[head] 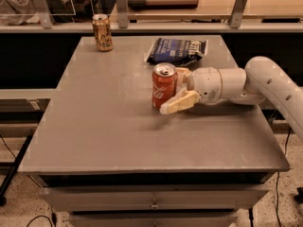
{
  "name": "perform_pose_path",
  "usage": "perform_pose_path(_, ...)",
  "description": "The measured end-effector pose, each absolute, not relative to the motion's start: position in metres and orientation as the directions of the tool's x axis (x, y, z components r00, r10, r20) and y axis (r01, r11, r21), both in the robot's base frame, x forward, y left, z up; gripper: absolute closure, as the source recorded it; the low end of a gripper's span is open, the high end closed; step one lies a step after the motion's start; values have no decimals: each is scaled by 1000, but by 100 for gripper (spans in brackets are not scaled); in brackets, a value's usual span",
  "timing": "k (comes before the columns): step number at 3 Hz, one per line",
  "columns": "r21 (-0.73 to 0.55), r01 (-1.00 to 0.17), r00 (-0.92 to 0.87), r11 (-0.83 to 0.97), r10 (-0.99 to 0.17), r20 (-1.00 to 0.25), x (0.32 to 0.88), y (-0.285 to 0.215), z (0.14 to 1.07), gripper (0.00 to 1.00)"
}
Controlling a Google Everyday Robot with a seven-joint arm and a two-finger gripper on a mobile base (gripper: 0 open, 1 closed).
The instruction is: Place coke can upright
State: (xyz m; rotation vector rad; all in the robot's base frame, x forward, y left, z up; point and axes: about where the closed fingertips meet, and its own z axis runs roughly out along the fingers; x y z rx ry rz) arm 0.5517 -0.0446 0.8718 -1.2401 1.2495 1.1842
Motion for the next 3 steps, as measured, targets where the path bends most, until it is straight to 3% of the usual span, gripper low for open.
perform_pose_path(2, -30, -999, 28, 15, -120, -992, 550, -54, 879, 0)
perform_pose_path(3, -75, -997, 69, 12, -267, -961, 548, -67, 886, 0)
